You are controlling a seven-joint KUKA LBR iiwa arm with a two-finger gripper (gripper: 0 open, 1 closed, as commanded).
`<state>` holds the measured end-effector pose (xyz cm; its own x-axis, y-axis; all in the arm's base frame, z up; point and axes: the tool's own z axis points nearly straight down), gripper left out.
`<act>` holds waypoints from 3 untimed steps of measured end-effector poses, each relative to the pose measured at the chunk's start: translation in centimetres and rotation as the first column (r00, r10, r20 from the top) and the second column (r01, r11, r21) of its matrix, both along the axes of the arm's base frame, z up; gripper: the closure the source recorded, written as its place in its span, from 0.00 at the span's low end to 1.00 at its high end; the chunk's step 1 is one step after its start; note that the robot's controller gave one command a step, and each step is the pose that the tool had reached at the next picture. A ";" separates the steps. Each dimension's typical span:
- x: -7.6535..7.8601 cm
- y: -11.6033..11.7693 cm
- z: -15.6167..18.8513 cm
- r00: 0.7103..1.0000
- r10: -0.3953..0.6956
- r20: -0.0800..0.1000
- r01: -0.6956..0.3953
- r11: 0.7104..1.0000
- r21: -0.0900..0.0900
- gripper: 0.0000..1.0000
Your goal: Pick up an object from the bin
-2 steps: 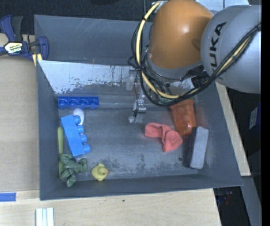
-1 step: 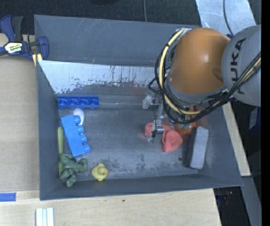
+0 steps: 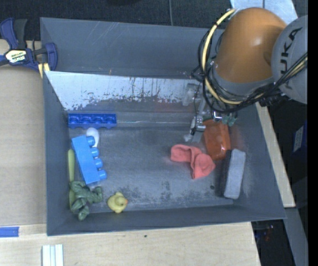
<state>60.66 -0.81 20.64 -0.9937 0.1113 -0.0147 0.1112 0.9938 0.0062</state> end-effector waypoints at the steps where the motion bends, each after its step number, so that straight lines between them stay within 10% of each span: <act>1: 1.8 -4.1 -4.8 1.000 0.023 -0.021 -0.023 1.000 -0.005 0.00; 3: -0.8 -10.7 -11.5 0.986 0.166 -0.007 -0.166 0.986 -0.007 0.00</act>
Offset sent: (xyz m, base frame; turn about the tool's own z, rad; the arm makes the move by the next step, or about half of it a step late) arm 0.0149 -0.0847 -0.0559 -0.2001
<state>59.81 -11.50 9.18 -0.9984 -0.0552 -0.0081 -0.0552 0.9985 -0.0014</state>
